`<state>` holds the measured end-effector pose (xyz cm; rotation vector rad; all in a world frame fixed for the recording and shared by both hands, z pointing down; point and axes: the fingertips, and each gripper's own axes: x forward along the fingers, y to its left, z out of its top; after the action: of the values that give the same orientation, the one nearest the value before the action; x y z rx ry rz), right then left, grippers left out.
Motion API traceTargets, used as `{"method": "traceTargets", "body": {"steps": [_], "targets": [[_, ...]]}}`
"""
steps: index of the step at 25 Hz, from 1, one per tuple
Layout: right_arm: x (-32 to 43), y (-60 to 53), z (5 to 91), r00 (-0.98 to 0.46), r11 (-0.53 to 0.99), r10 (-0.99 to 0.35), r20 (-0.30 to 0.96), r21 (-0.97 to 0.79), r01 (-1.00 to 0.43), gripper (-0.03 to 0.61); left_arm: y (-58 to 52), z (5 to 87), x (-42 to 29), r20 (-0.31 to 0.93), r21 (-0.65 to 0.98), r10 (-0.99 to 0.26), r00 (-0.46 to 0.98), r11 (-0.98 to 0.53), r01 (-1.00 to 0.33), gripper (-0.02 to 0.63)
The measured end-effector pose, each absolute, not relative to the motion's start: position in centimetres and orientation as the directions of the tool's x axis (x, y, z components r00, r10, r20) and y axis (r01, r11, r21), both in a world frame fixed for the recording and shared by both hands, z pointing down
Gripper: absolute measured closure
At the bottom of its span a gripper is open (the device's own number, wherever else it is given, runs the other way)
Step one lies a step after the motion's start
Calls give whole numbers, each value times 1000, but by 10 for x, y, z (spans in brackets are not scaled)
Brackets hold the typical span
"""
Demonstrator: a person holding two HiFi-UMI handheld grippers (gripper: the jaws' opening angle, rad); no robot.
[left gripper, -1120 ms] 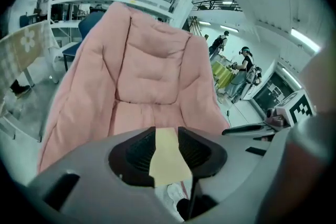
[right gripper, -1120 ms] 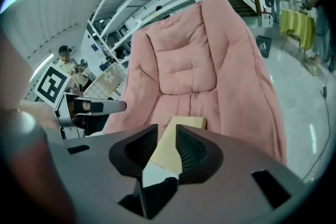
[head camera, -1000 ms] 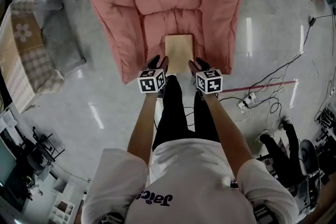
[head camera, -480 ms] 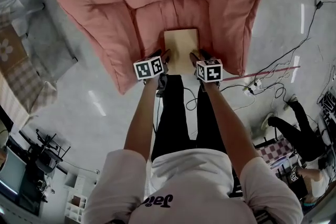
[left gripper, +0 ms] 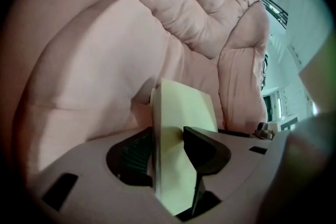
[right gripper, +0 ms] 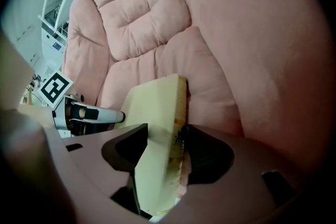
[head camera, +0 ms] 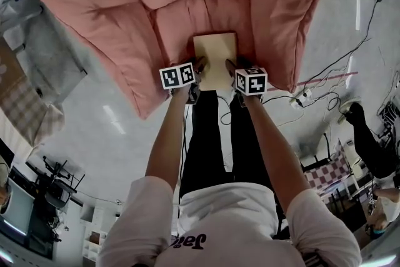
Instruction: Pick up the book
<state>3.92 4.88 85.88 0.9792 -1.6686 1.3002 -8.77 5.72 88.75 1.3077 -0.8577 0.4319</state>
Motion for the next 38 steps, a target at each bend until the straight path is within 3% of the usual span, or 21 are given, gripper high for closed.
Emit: {"method": "traceTargets", "body": {"steps": [2,6,8,12,17,24,38], "targets": [[39,49,863,-408,152,-106,907,-391,-908,359,55,888,-85,735,678,-185,653,246,-693,466],[47,50,858,-395,56,-129,910,-391,-919,375,57,882,-80,736,677,-180,653,215,-704,477],[45,51,851,-366,66,-133,921,-360,-931,449,59,873,-84,741,671,-186,645,204,-713,489],[44,66,835,-384,69,-88,919,-379,-923,453,70,848,-84,769,639,-181,614,163,-752,498],[40,77,800,-420,54,-126,899,-416,-908,457,70,807,-89,768,633,-227,599,129,-763,512],[36,77,717,-520,154,-220,825,-497,-854,460,38,688,-91,727,590,-409,552,-40,-806,525],[68,28,521,-584,315,-519,624,-495,-810,471,2,471,-61,492,526,-686,536,-257,-811,541]]}}
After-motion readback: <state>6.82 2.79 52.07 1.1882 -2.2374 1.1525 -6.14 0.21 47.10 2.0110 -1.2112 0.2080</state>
